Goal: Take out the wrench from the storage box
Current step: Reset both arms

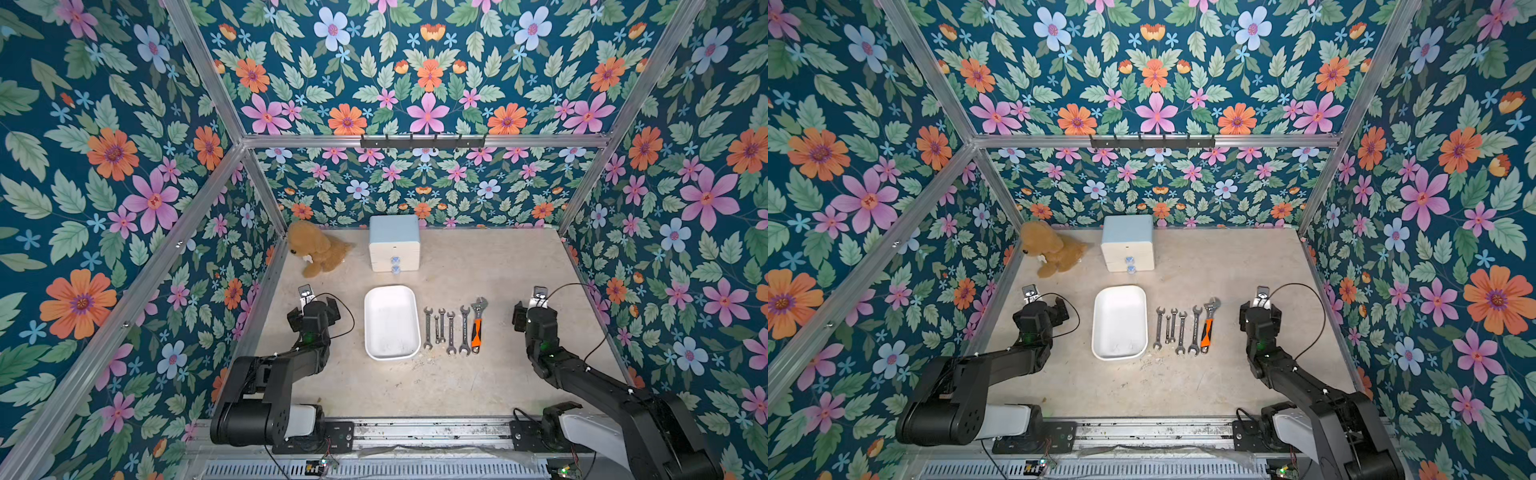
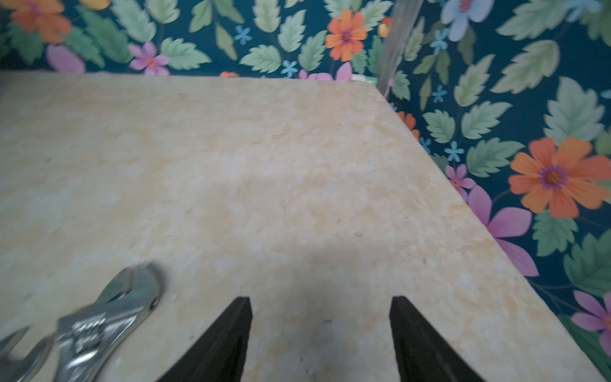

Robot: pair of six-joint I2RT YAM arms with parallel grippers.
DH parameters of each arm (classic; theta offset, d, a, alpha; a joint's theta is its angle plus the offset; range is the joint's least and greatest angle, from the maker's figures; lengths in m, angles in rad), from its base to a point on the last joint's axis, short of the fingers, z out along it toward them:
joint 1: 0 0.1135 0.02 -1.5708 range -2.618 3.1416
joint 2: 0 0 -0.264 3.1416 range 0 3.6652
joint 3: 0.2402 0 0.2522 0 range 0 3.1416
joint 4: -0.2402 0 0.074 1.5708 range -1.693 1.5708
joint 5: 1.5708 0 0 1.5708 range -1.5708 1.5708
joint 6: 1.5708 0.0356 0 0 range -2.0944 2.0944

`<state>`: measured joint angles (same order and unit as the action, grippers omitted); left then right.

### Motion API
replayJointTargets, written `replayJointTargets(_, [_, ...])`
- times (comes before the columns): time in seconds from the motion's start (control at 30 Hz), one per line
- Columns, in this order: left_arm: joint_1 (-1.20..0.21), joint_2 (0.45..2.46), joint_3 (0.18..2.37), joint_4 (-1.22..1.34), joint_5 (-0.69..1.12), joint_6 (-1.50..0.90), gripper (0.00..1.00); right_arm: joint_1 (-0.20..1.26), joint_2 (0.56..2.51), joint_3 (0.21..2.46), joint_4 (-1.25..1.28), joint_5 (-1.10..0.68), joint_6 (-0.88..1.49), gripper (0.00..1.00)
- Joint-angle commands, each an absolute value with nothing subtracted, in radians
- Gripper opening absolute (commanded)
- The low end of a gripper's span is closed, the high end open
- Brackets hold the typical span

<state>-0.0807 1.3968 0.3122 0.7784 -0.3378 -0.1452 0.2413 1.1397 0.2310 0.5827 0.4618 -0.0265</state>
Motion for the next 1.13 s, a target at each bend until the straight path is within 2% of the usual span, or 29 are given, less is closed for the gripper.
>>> replayJointTargets(0.0, [-0.055,1.434,0.315,0.972,-0.261,-0.057,1.0,0.189,1.213,0.232,0.825,0.34,-0.035,0.72])
replayJointTargets(0.07, [-0.027,1.497,0.305,1.054,-0.197,-0.053,1.0,0.178,1.294,0.257,0.863,0.315,-0.085,0.71])
replayJointTargets(0.13, [-0.019,1.58,0.315,1.117,-0.112,-0.015,1.0,0.113,1.443,0.222,1.139,0.339,-0.039,0.69])
replayJointTargets(0.2, [-0.014,1.58,0.316,1.116,-0.09,-0.019,1.0,0.005,1.451,0.253,1.046,0.214,0.066,0.6])
replayJointTargets(0.23, [-0.01,1.581,0.315,1.116,-0.082,-0.02,1.0,-0.009,1.447,0.282,0.973,0.168,0.066,0.92])
replayJointTargets(0.27, [-0.008,1.583,0.314,1.124,-0.08,-0.02,1.0,-0.011,1.439,0.284,0.944,0.148,0.061,0.99])
replayJointTargets(1.1, [-0.009,1.586,0.305,1.154,-0.08,-0.018,1.0,0.003,1.452,0.301,0.934,0.124,0.032,0.99])
